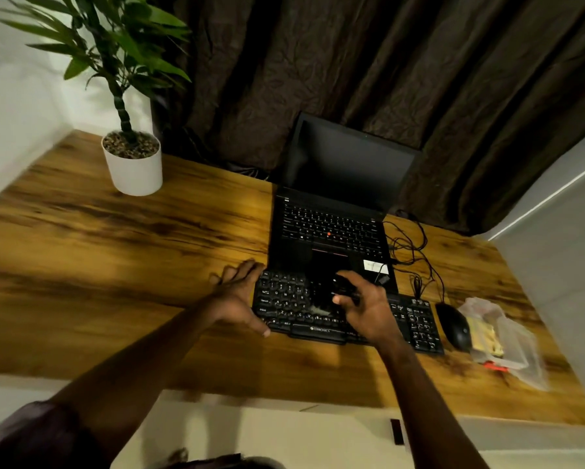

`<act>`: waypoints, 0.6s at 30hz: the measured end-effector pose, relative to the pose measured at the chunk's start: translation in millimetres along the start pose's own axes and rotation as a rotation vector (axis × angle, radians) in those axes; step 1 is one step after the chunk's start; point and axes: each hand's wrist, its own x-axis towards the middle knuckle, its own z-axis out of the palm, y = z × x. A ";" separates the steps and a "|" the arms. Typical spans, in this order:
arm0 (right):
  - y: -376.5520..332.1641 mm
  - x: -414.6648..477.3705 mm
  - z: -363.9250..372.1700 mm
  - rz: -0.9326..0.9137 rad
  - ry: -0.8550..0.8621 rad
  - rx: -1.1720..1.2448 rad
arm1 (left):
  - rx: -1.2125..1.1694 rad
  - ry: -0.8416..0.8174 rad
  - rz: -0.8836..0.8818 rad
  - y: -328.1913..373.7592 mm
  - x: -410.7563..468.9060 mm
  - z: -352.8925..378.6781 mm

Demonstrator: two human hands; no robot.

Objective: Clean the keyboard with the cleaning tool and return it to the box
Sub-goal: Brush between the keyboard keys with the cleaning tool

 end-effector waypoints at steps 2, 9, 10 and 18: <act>-6.3 0.2 3.7 -0.006 0.000 -0.003 | 0.019 0.009 -0.008 -0.6 0.2 1.0; -56.0 14.9 46.5 -0.103 -0.061 0.000 | 0.059 0.013 -0.030 -0.8 0.1 1.5; -63.4 17.0 52.7 -0.130 -0.066 0.004 | 0.066 0.013 -0.037 -1.1 0.3 1.4; -48.3 11.3 45.0 -0.100 -0.018 0.003 | 0.051 0.021 -0.019 -0.4 0.7 1.8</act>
